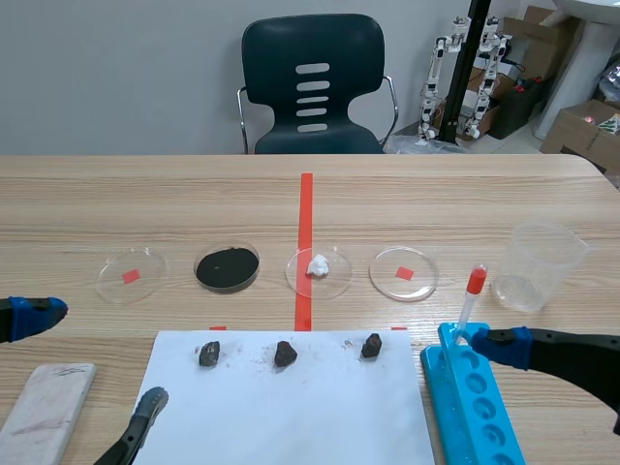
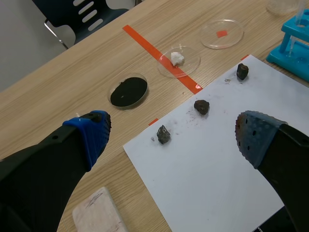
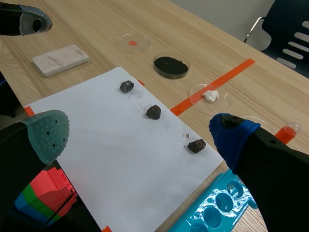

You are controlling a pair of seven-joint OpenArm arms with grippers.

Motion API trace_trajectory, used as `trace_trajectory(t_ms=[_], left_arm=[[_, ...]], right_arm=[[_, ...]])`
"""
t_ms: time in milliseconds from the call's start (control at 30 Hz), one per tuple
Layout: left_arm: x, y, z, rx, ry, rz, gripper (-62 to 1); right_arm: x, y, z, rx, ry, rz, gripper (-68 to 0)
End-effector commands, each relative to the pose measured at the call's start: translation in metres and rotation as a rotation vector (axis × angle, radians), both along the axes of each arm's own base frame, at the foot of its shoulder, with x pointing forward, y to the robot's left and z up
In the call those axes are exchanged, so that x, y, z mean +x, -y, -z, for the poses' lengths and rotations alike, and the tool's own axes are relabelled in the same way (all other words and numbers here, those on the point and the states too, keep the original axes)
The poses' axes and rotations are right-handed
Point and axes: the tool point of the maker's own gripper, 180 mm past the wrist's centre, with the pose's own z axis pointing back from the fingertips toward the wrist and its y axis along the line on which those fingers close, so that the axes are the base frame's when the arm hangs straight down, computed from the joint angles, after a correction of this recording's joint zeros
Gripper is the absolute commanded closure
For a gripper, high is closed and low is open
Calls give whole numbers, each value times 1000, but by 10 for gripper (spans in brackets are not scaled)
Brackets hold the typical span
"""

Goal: Pick up the left mineral with the left hand

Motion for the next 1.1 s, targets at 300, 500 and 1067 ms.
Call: trace_trajectory(t_ms=[300, 500, 1067], left_arm=[[-1, 3, -4, -22, 6, 2, -542], [-1, 3, -4, -23, 6, 2, -542], [1, 17, -7, -95, 1, 3, -542]], right_arm=[[5, -1, -12, 27, 35, 7, -606], [5, -1, -12, 27, 35, 7, -606], [5, -1, -12, 27, 36, 7, -606]])
